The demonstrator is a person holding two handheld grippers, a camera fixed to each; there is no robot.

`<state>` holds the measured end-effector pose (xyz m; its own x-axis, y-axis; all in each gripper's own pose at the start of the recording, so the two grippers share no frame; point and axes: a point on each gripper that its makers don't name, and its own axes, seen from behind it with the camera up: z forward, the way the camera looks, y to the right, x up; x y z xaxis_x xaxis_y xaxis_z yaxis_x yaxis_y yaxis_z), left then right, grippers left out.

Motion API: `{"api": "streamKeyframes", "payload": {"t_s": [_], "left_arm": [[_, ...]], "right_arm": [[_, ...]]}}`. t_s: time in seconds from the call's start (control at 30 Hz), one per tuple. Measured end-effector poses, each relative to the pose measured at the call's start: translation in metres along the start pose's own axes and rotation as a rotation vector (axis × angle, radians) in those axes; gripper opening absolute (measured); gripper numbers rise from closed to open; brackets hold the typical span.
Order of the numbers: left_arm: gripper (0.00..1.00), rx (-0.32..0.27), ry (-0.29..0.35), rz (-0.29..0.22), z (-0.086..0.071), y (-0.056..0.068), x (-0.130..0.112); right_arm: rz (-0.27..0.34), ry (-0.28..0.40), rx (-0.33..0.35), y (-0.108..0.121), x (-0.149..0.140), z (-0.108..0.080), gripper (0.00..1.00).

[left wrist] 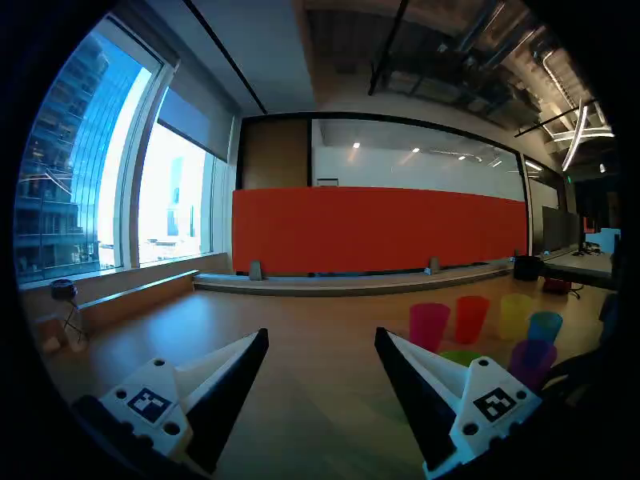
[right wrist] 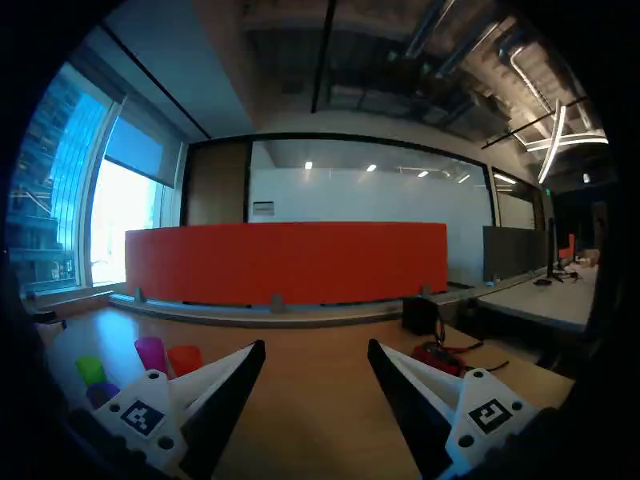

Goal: Pour water

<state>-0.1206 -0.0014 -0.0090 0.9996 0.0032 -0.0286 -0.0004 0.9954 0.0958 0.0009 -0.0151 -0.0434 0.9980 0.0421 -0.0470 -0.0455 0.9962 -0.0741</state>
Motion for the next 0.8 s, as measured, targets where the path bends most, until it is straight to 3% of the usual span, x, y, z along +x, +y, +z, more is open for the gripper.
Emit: {"api": "streamKeyframes", "payload": {"t_s": [0.8], "left_arm": [[0.99,-0.003,-0.003,0.001,-0.0003,0.0009,0.0000]], "right_arm": [[-0.035,0.034,0.023,0.0041,0.0064,0.0028,0.99]]}}
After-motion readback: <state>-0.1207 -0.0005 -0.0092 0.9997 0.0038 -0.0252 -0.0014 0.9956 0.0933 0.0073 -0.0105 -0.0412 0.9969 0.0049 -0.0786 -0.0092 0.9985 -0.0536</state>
